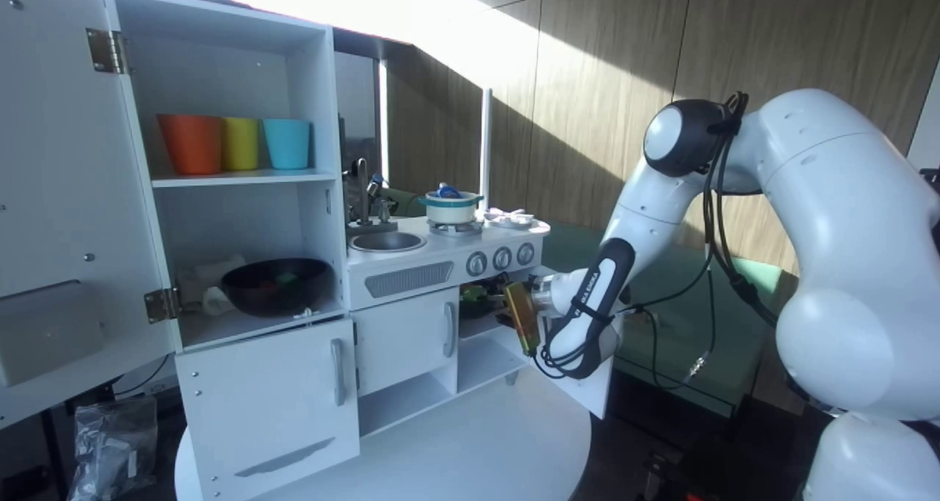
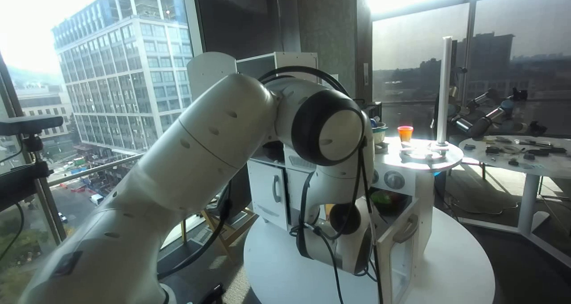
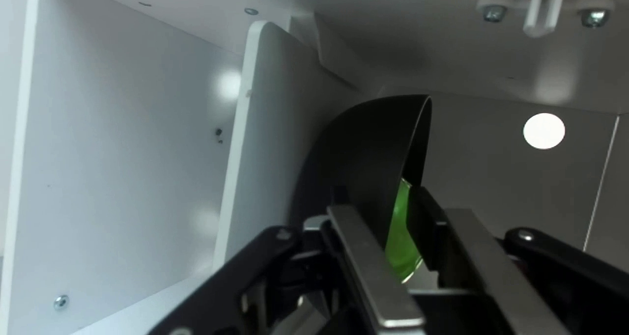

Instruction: Put the bowl in the cabinet on the table

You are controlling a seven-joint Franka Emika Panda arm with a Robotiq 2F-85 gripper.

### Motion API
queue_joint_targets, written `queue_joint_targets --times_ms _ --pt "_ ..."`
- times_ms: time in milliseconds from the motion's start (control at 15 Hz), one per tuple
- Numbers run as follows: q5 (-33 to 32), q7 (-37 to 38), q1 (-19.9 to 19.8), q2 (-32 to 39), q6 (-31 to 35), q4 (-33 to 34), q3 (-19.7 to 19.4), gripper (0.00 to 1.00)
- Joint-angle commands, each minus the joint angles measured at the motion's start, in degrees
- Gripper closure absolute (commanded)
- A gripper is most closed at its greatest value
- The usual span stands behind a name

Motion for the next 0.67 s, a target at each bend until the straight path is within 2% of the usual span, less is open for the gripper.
queue_joint_targets --times_ms 0,133,333,600 --pt "-0.99 3.58 0.8 2.1 1.17 4.61 -1.29 0.8" --pt "-0.27 3.73 1.13 2.47 1.27 5.21 -1.7 0.75" --pt "-0.14 3.92 1.39 2.95 0.85 5.97 -2.02 0.84" --pt "0.38 3.52 1.85 3.03 0.94 6.1 -2.57 0.84"
